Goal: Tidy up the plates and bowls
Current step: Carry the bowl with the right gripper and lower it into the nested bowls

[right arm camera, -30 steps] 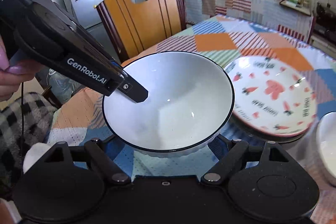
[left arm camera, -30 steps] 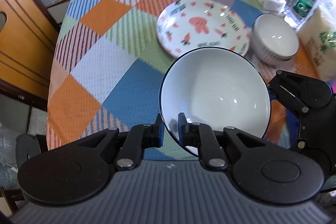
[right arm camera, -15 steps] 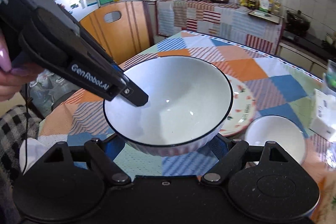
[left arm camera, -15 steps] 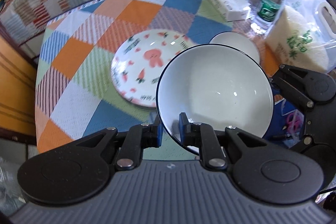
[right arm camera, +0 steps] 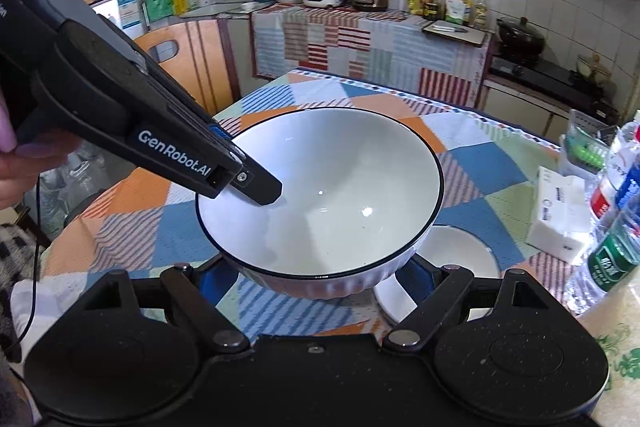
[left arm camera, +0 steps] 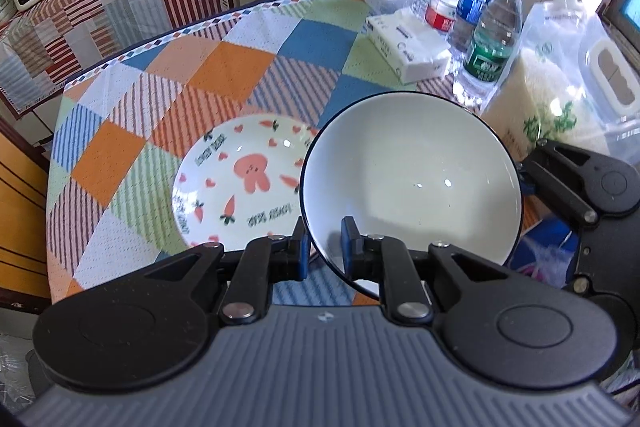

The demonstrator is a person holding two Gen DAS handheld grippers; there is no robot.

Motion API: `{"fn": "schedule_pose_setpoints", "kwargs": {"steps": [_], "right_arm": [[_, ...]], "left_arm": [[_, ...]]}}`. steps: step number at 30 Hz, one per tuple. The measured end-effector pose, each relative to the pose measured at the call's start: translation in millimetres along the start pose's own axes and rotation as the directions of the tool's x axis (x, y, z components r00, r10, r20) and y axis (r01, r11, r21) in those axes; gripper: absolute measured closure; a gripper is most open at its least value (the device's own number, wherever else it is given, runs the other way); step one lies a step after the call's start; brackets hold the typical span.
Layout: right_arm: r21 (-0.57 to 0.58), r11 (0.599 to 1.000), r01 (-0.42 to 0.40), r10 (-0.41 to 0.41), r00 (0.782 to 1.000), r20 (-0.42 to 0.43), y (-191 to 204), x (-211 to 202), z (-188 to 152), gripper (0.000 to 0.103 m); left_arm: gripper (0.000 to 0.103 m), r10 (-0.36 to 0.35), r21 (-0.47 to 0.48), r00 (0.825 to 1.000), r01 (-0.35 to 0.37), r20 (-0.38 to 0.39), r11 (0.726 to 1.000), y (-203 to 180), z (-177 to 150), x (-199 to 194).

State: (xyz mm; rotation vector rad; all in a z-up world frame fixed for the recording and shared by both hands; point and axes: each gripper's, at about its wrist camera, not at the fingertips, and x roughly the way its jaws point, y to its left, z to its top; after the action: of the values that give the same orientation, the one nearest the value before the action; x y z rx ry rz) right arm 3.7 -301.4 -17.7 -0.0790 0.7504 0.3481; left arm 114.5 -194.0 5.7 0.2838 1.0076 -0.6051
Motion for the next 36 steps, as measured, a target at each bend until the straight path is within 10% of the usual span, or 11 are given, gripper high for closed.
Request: {"fn": "schedule_pose_setpoints", "kwargs": {"steps": [36], "right_arm": [[0.088, 0.984, 0.156, -0.141, 0.979, -0.15, -76.6, 47.3, -35.5, 0.015]], "left_arm": [[0.088, -0.065, -0.009, 0.995, 0.064, -0.08, 0.998, -36.5, 34.2, 127.7]]}}
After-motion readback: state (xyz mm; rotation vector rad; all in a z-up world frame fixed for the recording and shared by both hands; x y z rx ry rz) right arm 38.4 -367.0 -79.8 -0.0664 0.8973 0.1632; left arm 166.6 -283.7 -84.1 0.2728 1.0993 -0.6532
